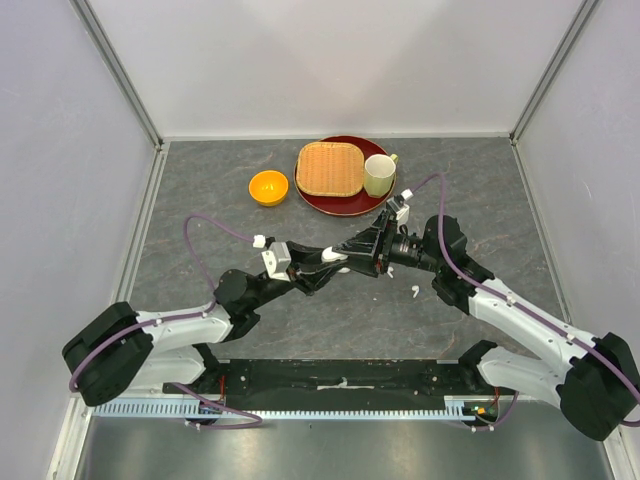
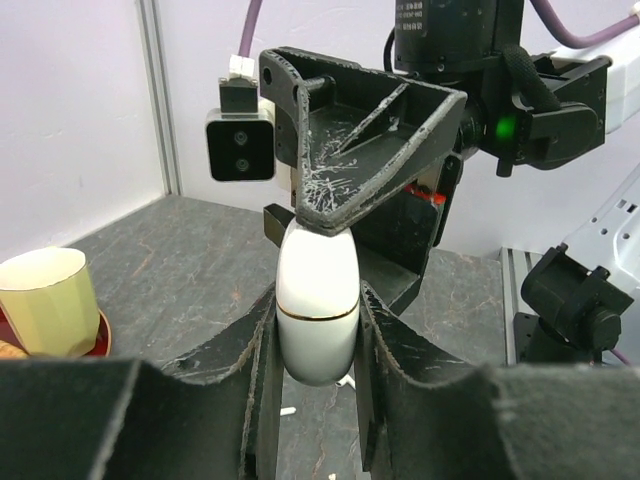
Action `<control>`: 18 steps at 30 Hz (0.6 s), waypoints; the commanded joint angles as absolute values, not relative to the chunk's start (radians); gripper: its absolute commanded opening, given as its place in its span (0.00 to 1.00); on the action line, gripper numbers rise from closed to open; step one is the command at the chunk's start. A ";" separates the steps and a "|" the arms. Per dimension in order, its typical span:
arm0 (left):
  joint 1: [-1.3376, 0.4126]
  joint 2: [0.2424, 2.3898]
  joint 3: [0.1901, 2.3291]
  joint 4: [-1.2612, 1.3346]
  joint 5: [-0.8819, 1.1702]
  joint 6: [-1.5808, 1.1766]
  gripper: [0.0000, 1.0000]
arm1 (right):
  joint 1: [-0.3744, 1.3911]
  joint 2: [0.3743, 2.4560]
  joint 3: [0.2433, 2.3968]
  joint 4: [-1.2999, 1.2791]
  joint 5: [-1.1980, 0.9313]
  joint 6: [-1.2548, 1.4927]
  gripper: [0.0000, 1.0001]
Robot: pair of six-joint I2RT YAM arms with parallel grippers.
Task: Insert the wireless bluetooth earbuds into the charging case
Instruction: Pick up the charging case at the center of the board, then open the charging case.
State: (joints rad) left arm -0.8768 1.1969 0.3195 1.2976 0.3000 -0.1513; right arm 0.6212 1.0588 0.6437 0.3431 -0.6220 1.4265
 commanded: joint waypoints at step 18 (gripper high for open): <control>-0.832 1.072 0.368 1.285 0.448 -0.317 0.02 | 0.623 0.850 0.813 -0.055 -0.370 0.916 0.87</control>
